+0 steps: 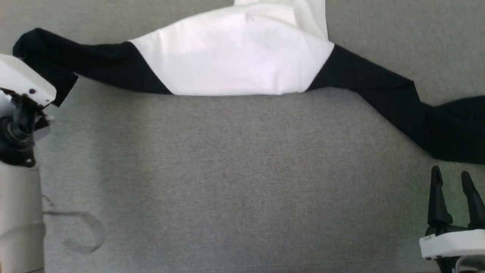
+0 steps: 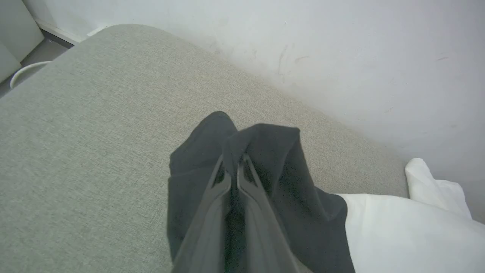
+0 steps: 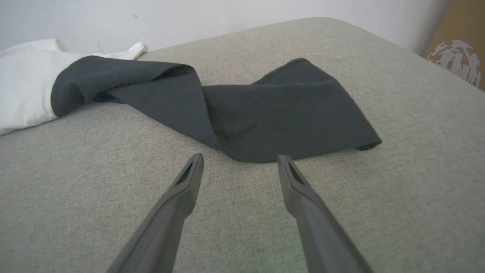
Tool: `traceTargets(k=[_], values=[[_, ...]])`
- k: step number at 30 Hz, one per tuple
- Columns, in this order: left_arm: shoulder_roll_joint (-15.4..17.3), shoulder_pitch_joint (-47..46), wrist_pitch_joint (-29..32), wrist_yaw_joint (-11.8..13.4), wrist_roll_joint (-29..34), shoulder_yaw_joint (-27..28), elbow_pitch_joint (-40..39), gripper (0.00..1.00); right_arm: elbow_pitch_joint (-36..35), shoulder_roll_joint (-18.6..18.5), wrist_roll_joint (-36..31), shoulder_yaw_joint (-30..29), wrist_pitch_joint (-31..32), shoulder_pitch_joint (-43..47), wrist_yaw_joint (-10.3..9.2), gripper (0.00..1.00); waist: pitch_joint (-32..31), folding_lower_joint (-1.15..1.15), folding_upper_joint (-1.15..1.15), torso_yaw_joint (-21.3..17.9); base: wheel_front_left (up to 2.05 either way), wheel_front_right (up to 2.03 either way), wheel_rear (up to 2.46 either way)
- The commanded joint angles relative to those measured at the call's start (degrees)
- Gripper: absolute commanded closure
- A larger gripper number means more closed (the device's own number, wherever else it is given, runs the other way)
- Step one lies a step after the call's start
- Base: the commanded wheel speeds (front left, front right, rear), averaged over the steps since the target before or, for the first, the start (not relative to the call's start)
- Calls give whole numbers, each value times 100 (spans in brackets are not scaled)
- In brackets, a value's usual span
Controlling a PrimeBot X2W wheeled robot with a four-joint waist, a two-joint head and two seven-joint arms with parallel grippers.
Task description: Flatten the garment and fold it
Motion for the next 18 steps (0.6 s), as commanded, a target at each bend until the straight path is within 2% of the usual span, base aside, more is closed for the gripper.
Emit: traceTargets(k=[1, 2, 5, 9, 14, 18], values=[[-109, -114, -155, 30, 9, 36, 71, 22, 4, 9, -15, 8, -15, -99, -4, 0, 334, -1, 0, -208, 0, 0, 0], [-184, -148, -272, 17, -24, 55, 110, 0, 11, 9, -14, 10, -18, -117, -4, 0, 365, -1, 0, -192, 0, 0, 0], [-338, -232, -518, -156, -128, 35, 177, 0, 49, 9, -39, 11, -19, -146, -4, 0, 377, -1, 0, -111, 0, 0, 0], [-323, -249, -643, -599, -96, -251, -10, 0, 88, 9, -83, -12, -5, -158, -4, 0, 261, -1, 0, 56, 0, 0, 0], [-333, -240, -465, -1000, -108, -651, -527, 0, 101, 9, -134, 26, 60, -146, -4, 0, 52, -1, 0, 220, 0, 0, 0], [-298, -164, -253, -1332, -71, -1062, -1184, 0, 130, 9, -110, 99, 97, -139, -4, 0, -71, -1, 0, 201, 0, 0, 0]])
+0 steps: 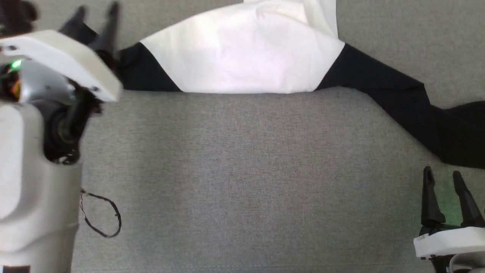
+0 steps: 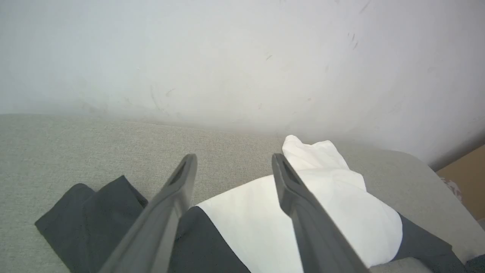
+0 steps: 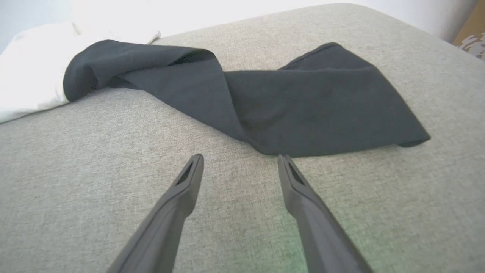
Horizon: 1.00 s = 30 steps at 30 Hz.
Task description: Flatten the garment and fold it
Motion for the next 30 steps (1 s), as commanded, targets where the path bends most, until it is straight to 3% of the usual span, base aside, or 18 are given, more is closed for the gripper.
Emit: traceTargets(k=[1, 6, 9, 14, 21, 30], values=[[39, 53, 131, -105, 70, -170, -189, 0, 13, 7, -8, 27, 7, -51, -4, 0, -122, 0, 0, 16, 0, 0, 0], [376, 344, 656, -510, 346, -832, -609, 0, 65, 7, 39, 40, -5, -14, -4, 0, -164, 0, 0, -152, 0, 0, 0], [586, 531, 977, -916, 532, -1400, -674, 0, 101, 7, 62, 60, -23, -17, -4, 0, -152, 0, 0, -266, 0, 0, 0], [913, 561, 966, -1204, 1118, -2114, -510, 0, 139, 7, 122, 129, -59, -64, -4, 0, -68, 0, 0, -418, 0, 0, 0], [734, 342, 532, -1224, 1488, -2477, 527, 0, 163, 7, 184, 132, -124, -103, -4, 0, 205, 0, 0, -628, 0, 0, 0], [222, -324, 63, -1016, 1730, -2574, 1760, 0, 109, 7, 121, 49, -142, -121, -4, 0, 408, 0, 0, -656, 0, 0, 0]])
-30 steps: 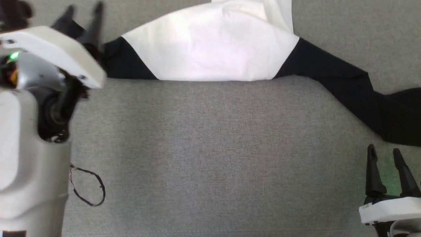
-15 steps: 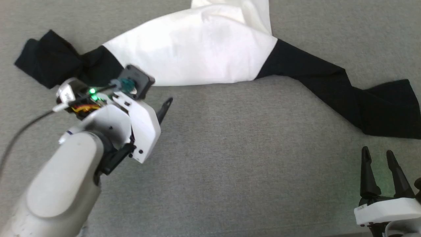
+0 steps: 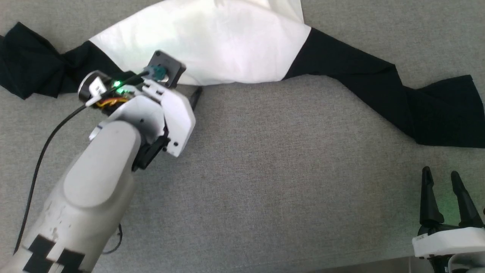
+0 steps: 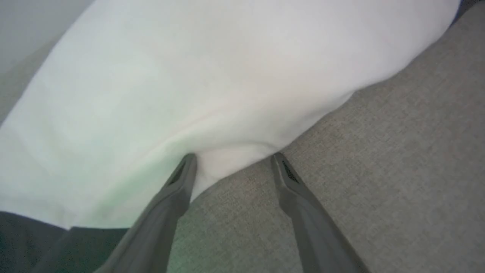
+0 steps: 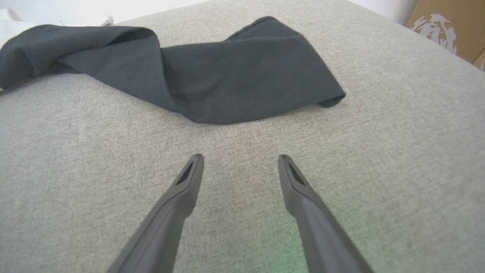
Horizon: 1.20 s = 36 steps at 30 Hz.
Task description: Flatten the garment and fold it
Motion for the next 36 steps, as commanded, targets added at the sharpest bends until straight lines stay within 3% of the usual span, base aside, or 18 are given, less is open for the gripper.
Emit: traceTargets(k=[1, 7, 11, 12, 13, 20, 25, 29, 32, 36], values=[[1, 1, 23, 33, 74, -80, 208, 0, -38, 9, -30, -10, -14, -84, -4, 0, 33, 0, 0, -5, 0, 0, 0], [-102, -347, -421, 174, 497, -307, 827, 0, -221, 9, -113, -99, 81, -78, -4, 0, 172, 0, 0, 40, 0, 0, 0], [-233, -517, -761, 124, 586, -431, 1136, 0, -320, 9, -155, -126, 165, -73, -4, 0, 206, 0, 0, 94, 0, 0, 0], [-268, -548, -840, 89, 571, -452, 1200, 65, -339, 9, -158, -130, 181, -72, -4, 0, 206, 0, 0, 108, 0, 0, 0], [-315, -564, -878, 58, 517, -450, 1275, 100, -354, 9, -160, -134, 195, -71, -4, 0, 198, 0, 0, 120, 0, 0, 0], [-579, -567, -1087, -202, 14, -501, 1459, 100, -411, 9, -220, -153, 277, 2, -4, 0, 29, 0, 0, 252, 0, 0, 0], [-669, -230, -257, -310, -1319, -700, 877, 100, -405, 9, -249, -137, 337, 84, -4, 0, -230, 0, 0, 357, 0, 0, 0], [-136, 184, 874, -315, -2776, -1311, -769, 100, -349, 9, -258, -120, 370, 173, -4, 0, -541, 0, 0, 418, 0, 0, 0], [454, 601, 1504, -311, -3286, -1467, -1943, 100, -283, 9, -251, -100, 373, 248, -4, 0, -819, 0, 0, 452, 0, 0, 0], [1040, 1290, 1995, 56, -3792, -1427, -3379, 100, -196, 9, -202, -22, 366, 315, -4, 0, -1123, 0, 0, 438, 0, 0, 0]])
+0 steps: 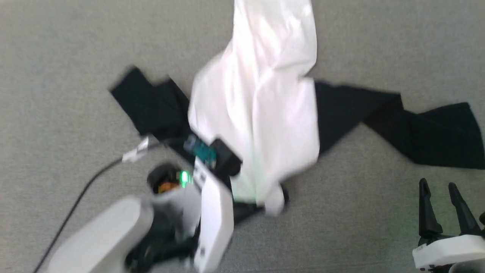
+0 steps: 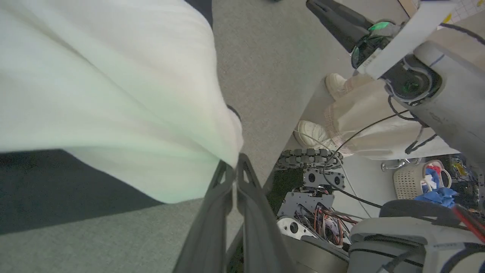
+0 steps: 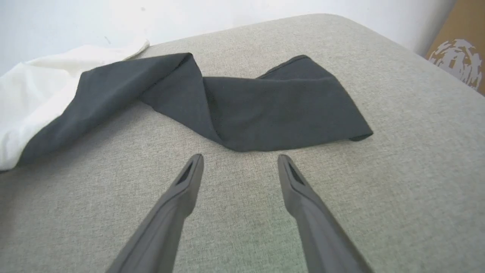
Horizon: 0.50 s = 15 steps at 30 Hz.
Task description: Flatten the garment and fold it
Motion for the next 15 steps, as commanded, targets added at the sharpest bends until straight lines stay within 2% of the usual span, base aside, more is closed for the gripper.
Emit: traceTargets(k=[1, 4, 8, 11, 15], values=[[98, 244, 80, 134, -166, 28, -322, 100, 26, 8, 25, 15, -10, 53, -4, 0, -331, 0, 0, 32, 0, 0, 0], [290, 665, 181, 521, -596, 191, -1174, 100, 102, 8, 56, 36, -43, 114, -4, 0, -433, 0, 0, 39, 0, 0, 0], [135, 882, -28, 955, -1228, 673, -1796, 100, 188, 8, 84, 40, -82, 151, -4, 0, -476, 0, 0, 78, 0, 0, 0], [-76, 671, -238, 1147, -1531, 1147, -1578, 100, 228, 8, 94, 27, -97, 101, -4, 0, -442, 0, 0, 107, 0, 0, 0], [-245, 25, -378, 1116, -1380, 1423, -605, 100, 239, 8, 81, 101, -92, -38, -4, 0, -314, 0, 0, 75, 0, 0, 0]])
